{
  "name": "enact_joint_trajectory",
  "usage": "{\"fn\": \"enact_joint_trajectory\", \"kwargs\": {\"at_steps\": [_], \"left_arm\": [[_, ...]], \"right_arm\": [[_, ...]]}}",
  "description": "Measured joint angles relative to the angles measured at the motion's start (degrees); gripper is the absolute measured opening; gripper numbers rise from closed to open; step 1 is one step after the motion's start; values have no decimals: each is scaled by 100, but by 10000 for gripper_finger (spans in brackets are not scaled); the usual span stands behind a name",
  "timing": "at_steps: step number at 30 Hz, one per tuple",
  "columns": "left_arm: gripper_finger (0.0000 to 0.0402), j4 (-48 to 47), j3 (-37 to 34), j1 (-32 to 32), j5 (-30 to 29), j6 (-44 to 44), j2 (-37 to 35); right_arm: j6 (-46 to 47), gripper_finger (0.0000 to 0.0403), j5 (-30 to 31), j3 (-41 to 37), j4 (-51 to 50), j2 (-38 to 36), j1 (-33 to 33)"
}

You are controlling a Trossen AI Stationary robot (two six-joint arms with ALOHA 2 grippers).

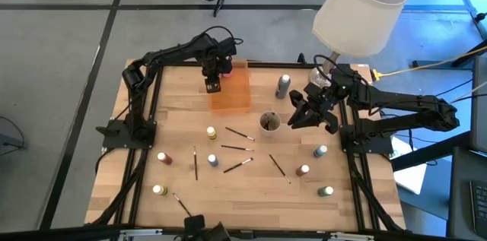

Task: Pick & Place Paint Supplies
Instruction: Put the small yellow paint bottle into the orange bin

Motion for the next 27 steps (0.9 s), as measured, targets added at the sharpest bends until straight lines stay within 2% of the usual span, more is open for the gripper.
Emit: {"fn": "enact_joint_trajectory", "kwargs": {"at_steps": [27], "left_arm": [[118,87,17,101,-27,242,406]], "right_arm": [[-116,87,-299,-2,-263,-2,-257]]}}
